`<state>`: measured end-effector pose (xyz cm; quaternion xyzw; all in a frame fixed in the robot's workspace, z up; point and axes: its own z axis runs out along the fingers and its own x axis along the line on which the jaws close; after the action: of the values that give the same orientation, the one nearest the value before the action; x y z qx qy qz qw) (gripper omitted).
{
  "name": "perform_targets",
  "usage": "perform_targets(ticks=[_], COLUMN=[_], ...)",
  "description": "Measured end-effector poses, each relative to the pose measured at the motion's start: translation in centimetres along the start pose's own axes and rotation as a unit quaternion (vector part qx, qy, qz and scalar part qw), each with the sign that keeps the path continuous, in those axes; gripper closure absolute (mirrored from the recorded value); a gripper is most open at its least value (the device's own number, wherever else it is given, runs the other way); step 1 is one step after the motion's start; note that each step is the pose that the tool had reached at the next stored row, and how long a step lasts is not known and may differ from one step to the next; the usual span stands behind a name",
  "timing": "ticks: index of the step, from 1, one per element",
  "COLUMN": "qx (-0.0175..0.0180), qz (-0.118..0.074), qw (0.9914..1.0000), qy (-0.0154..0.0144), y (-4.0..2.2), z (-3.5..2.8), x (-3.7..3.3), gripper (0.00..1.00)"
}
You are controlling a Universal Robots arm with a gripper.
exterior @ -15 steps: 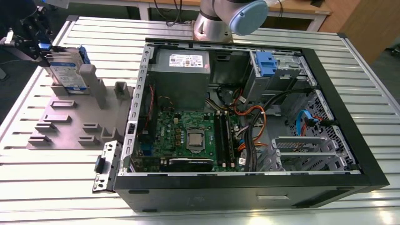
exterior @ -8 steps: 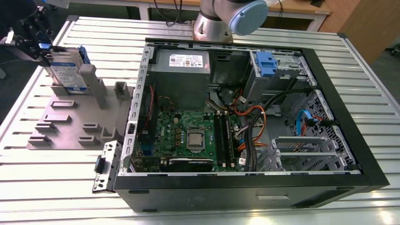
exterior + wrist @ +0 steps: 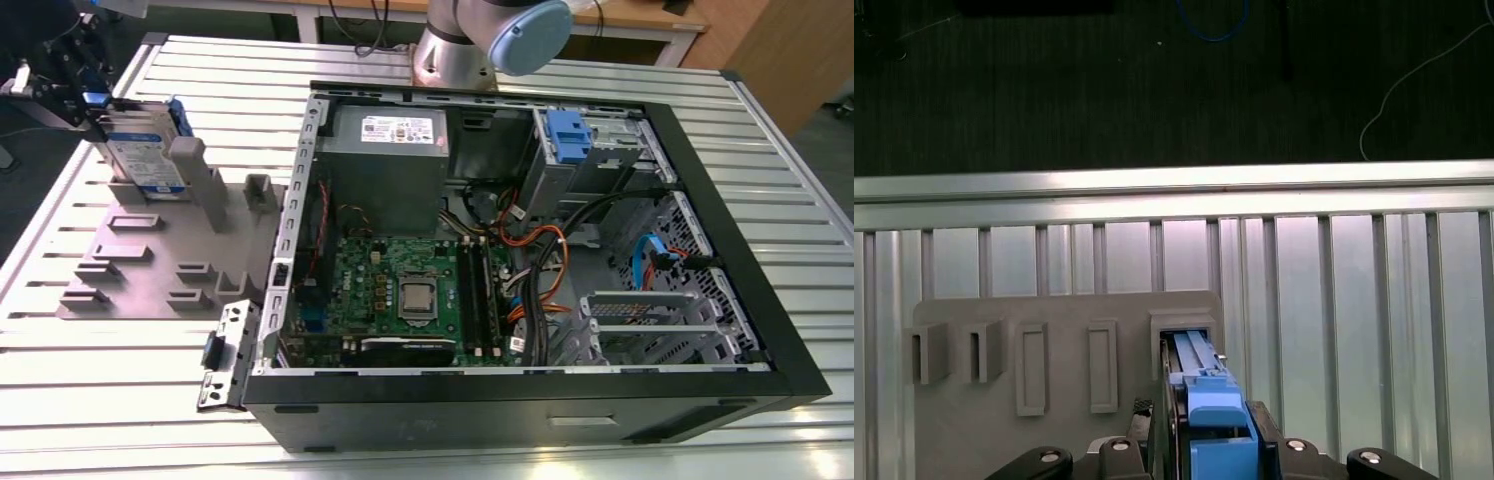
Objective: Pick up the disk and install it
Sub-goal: 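Pick up the disk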
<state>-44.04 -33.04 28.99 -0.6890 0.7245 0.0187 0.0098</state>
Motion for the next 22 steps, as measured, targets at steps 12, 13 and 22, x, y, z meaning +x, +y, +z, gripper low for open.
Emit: perform_targets(ticks=[12,13,22], qx=[0.0000,0.0000,0.0000], qz=[0.000,0.000,0.000], qw=[1.00000,1.00000,1.00000], qy=[0.0000,0.0000,0.0000], y=[0.00,0.00,0.00], z=[0.01,0.00,0.00], x=[-0.01,0.01,0.06], gripper=[0.60,0.60,0.60])
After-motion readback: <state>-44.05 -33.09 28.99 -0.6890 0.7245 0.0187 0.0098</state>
